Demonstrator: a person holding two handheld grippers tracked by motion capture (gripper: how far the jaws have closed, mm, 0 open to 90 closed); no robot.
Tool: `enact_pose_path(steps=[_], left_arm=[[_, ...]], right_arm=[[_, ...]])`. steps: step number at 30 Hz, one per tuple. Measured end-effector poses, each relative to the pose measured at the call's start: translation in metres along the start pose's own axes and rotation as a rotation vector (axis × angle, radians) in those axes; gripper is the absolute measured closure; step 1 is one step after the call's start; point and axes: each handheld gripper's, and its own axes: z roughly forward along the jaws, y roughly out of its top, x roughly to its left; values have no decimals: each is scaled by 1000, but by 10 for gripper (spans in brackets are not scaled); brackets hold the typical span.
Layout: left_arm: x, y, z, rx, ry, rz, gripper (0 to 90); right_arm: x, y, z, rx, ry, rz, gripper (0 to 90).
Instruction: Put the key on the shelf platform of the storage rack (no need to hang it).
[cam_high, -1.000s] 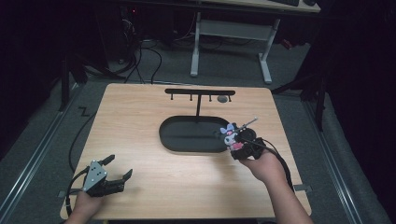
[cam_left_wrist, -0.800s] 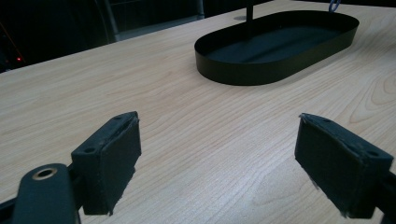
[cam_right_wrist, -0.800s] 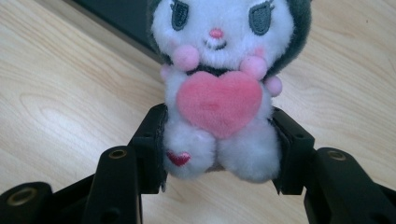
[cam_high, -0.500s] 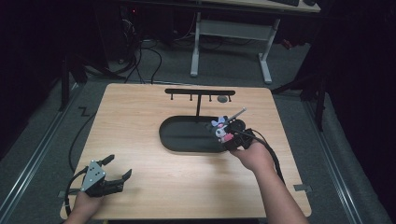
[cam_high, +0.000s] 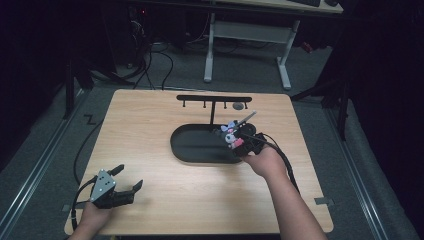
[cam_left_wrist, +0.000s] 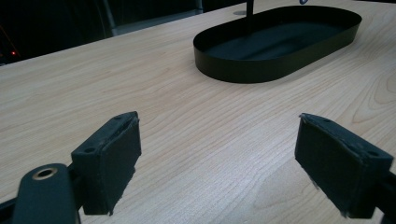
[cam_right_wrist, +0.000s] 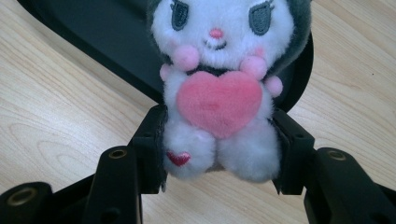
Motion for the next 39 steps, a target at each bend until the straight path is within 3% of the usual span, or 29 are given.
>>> enact_pose_path(steps=[9, 12, 17, 24, 33, 36, 39], left_arm=[[-1, -1, -3, -7, -7, 3, 154], [-1, -3, -6, -24, -9, 7, 154], [-1, -4, -10, -46, -6, 3, 154], [-2, -4, -8, -28, -3, 12, 154], [-3, -3, -6, -22, -4, 13, 154], [-3, -3, -7, -21, -5, 17, 154], [-3, -3, -6, -22, -4, 14, 154]], right_arm=[[1, 7, 9, 5, 5, 21, 479], [0, 11, 17, 8, 4, 4, 479], [0, 20, 34, 13, -6, 23, 479], [4, 29, 51, 9, 15, 28, 479], [8, 14, 72, 89, 23, 30, 476], [5, 11, 73, 73, 43, 69, 474], [3, 9, 74, 67, 40, 72, 447]])
